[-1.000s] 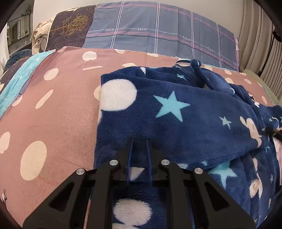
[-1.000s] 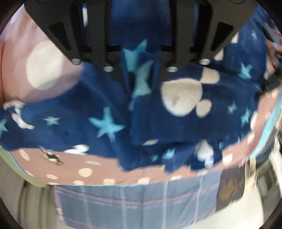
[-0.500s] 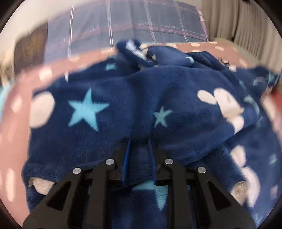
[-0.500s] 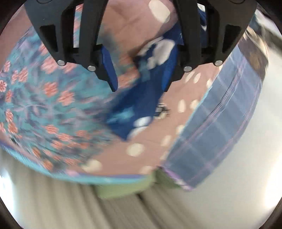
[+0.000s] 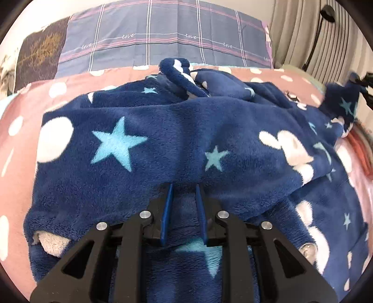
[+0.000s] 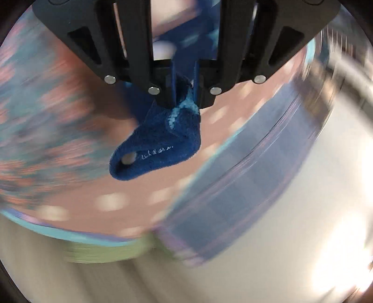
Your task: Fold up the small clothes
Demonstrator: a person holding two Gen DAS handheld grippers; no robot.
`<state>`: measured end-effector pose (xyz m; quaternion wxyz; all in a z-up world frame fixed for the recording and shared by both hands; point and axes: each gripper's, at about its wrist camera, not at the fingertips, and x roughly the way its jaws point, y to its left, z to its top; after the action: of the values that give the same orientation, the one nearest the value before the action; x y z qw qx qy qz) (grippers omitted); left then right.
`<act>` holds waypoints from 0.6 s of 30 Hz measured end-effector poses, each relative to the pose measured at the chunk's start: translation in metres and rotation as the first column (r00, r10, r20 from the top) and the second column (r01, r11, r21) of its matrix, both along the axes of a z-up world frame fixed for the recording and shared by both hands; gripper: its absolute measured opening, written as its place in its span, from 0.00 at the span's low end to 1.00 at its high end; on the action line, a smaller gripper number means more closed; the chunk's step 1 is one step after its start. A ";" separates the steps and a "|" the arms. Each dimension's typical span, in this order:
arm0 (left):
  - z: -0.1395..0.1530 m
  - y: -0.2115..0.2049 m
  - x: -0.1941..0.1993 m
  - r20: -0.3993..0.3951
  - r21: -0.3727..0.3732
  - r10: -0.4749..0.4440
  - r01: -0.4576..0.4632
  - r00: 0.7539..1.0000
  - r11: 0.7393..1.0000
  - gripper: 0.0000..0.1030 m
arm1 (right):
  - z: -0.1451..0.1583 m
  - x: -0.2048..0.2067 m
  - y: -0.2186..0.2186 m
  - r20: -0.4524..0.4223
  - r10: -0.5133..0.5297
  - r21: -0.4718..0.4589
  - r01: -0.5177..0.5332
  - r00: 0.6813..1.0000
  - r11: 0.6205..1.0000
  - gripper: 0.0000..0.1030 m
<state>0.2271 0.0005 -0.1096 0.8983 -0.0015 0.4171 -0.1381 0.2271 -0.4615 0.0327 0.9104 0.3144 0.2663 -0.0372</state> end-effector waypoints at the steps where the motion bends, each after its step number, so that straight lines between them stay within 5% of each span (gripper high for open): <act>1: 0.000 -0.001 0.001 0.001 -0.002 0.000 0.000 1.000 1.000 0.21 | 0.001 0.003 0.024 0.014 0.070 -0.017 -0.070 0.997 0.997 0.11; 4: 0.001 0.001 -0.002 0.004 -0.010 0.001 -0.001 1.000 1.000 0.21 | -0.011 0.012 0.131 0.040 0.357 -0.053 -0.355 0.933 0.933 0.11; 8: 0.001 0.010 -0.003 -0.006 -0.075 0.002 -0.002 1.000 0.997 0.21 | -0.060 0.013 0.238 -0.035 0.597 -0.042 -0.598 0.801 0.800 0.11; 10: 0.002 0.014 -0.003 -0.010 -0.109 0.001 -0.002 1.000 0.994 0.21 | -0.086 0.015 0.269 -0.117 0.640 -0.066 -0.649 0.760 0.758 0.11; 13: 0.009 0.022 -0.006 0.002 -0.193 0.002 -0.002 1.000 0.981 0.27 | -0.117 0.008 0.291 -0.208 0.645 -0.102 -0.672 0.736 0.734 0.12; 18: 0.033 0.021 -0.002 -0.024 -0.402 -0.067 0.052 0.997 0.914 0.63 | -0.125 0.005 0.287 -0.207 0.642 -0.145 -0.672 0.738 0.726 0.14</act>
<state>0.2251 0.0211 -0.0763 0.8662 -0.1756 0.3967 -0.2480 0.2316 -0.1747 -0.0925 0.8707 0.0979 0.4191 0.2379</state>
